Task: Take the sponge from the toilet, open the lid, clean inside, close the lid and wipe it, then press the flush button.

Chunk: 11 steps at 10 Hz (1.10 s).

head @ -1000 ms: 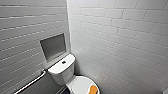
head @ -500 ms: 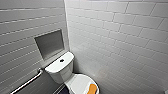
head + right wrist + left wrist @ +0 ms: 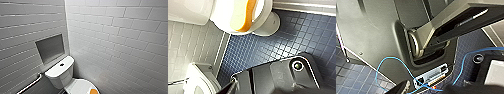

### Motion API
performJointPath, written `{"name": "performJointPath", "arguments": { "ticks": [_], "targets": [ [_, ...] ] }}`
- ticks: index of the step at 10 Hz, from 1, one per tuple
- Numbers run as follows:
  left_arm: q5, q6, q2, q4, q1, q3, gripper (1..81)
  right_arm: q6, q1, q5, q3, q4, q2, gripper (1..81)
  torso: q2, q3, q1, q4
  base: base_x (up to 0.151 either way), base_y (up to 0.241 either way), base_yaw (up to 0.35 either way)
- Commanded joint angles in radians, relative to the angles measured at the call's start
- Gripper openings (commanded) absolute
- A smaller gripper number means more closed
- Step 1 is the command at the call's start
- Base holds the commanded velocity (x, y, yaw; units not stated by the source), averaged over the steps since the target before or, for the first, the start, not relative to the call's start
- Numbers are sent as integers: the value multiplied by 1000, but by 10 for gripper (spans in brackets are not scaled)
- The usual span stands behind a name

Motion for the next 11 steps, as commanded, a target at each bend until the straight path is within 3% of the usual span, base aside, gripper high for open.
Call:
{"name": "performJointPath", "arguments": {
  "ticks": [1, 3, 6, 8, 9, 11],
  "targets": [
    [64, 8, -6, -6, 17, -5, 811, 12, 131, -112, -49, 52, -10, 811, -97, 0, 63, 0, 0, 0, 0],
    [63, 10, 9, 0, 52, -6, 811, 12, 142, -110, -58, 55, -1, 811, -165, -98, 105, 0, 0, 0, 0],
    [0, 10, 15, 2, 86, -5, 811, 12, 156, -107, -60, 55, -1, 811, -257, -178, 164, 0, 0, 0, 0],
    [-2, 10, 17, 2, 90, 1, 811, 27, 185, -110, -52, 57, -1, 811, -332, -236, 211, 0, 0, 0, 0],
    [-2, 10, 17, 2, 92, 6, 811, 36, 202, -110, -50, 57, 8, 811, -368, -186, 234, 0, 0, 0, 0],
    [1, 10, 14, 0, 90, 31, 811, 38, 241, -112, -63, 55, 46, 811, -424, -210, 272, 0, 0, 0, 0]
  ]
}}
